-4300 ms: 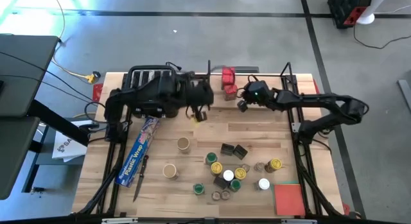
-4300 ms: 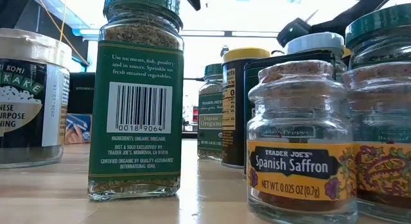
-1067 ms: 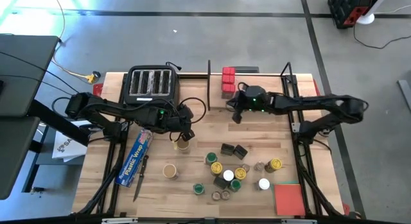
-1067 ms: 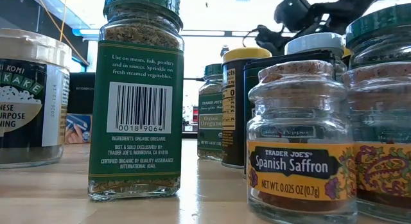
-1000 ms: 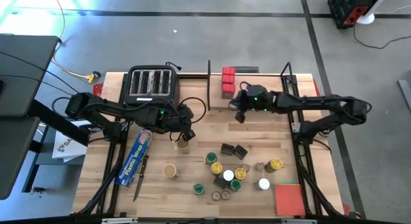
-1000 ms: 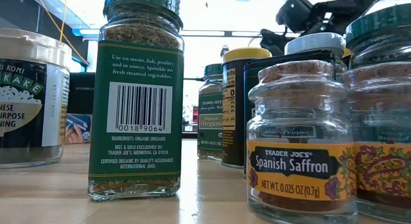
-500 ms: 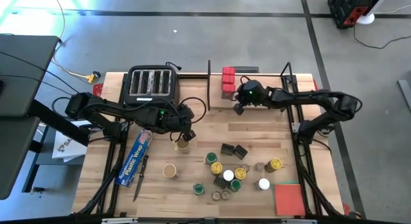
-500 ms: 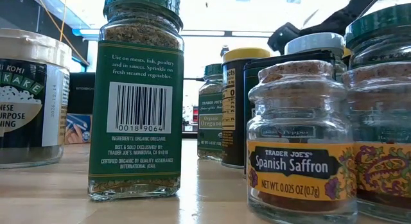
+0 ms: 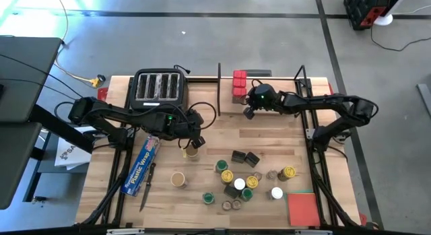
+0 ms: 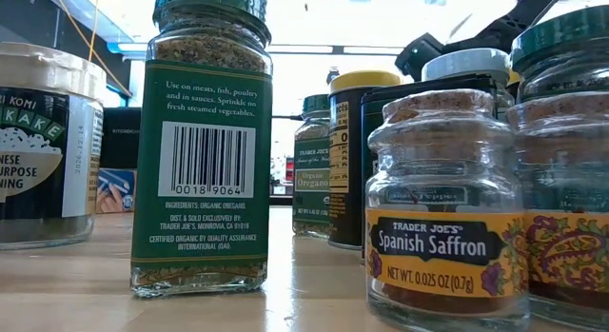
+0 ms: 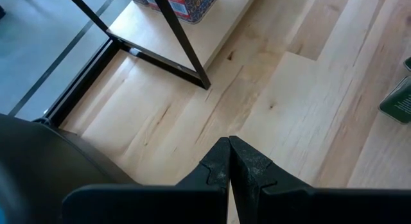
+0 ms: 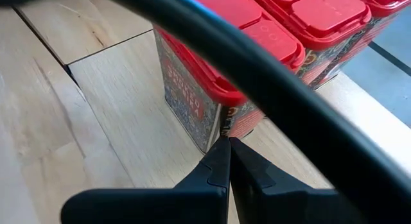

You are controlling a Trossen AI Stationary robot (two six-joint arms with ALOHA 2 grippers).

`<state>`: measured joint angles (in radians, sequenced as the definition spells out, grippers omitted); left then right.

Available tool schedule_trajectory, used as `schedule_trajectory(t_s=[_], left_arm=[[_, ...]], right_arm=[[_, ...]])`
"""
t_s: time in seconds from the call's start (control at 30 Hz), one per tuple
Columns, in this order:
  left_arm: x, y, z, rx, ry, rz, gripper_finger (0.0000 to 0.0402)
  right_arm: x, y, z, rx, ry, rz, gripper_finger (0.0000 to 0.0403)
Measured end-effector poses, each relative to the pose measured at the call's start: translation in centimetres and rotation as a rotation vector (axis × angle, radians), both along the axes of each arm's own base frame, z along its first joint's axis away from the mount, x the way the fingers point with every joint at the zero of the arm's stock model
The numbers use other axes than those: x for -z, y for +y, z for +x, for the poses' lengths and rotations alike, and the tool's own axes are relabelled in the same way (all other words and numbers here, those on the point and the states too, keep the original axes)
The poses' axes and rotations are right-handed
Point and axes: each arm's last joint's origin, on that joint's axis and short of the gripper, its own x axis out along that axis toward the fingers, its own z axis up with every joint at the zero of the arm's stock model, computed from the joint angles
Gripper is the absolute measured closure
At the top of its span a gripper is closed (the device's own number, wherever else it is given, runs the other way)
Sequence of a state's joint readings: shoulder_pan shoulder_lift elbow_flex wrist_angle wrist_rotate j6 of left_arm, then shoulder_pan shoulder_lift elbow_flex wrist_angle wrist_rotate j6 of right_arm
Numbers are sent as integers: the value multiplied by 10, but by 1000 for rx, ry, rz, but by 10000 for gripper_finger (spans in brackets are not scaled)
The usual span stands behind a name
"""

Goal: Shelf spices
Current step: Put the red seasoning can on the shelf aligned with the other red seasoning can, then put the top right black seasoning can on the shelf

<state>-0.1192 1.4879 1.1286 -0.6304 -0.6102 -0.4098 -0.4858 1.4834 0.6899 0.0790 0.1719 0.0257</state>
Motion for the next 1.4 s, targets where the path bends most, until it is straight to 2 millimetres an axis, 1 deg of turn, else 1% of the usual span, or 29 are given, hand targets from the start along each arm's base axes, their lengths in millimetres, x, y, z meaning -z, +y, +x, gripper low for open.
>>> schedule_trajectory(t_s=[0.1, 0.2, 0.3, 0.37, 0.5, 0.67, 0.73, 0.83, 0.97, 1.03, 1.1, 1.23, 1.33, 1.4], left_arm=[[0, 0, 0, 0, 0, -1, 401], [0, 0, 0, 0, 0, -2, 401], [0, -2, 0, 3, -2, -4, 401], [0, -4, 0, 9, -2, -4, 401], [0, -8, -1, 22, -5, 0, 401], [-1, -14, 0, 29, -21, 18, 401], [-2, -16, 1, 35, -36, 24, 401], [-4, -20, 3, 59, -61, 33, 401], [-6, -24, 5, 84, -80, 53, 401], [-7, -25, 5, 86, -89, 56, 401], [-7, -27, 5, 90, -89, 56, 401], [-7, -30, 4, 102, -89, 57, 401], [-7, -31, 4, 106, -88, 57, 401], [-6, -31, 4, 105, -88, 60, 401]], right_arm=[[-5, 1, -1, -2, -14, -8, 402], [-16, 6, -5, 3, -24, -29, 402], [-32, 17, -14, 2, -28, -51, 402], [-42, 28, -20, -22, -31, -54, 402], [-62, 60, -29, -120, -67, -45, 402], [-76, 119, -33, -392, -100, -21, 402], [-77, 142, -33, -481, -120, 8, 402], [-73, 170, -32, -549, -134, 105, 402], [-67, 194, -34, -567, -130, 205, 397], [-65, 201, -34, -570, -123, 236, 380], [-63, 206, -34, -573, -114, 256, 353], [-58, 214, -35, -619, -83, 262, 276], [-55, 225, -36, -727, -48, 222, 219], [-51, 231, -36, -764, -24, 182, 188]])
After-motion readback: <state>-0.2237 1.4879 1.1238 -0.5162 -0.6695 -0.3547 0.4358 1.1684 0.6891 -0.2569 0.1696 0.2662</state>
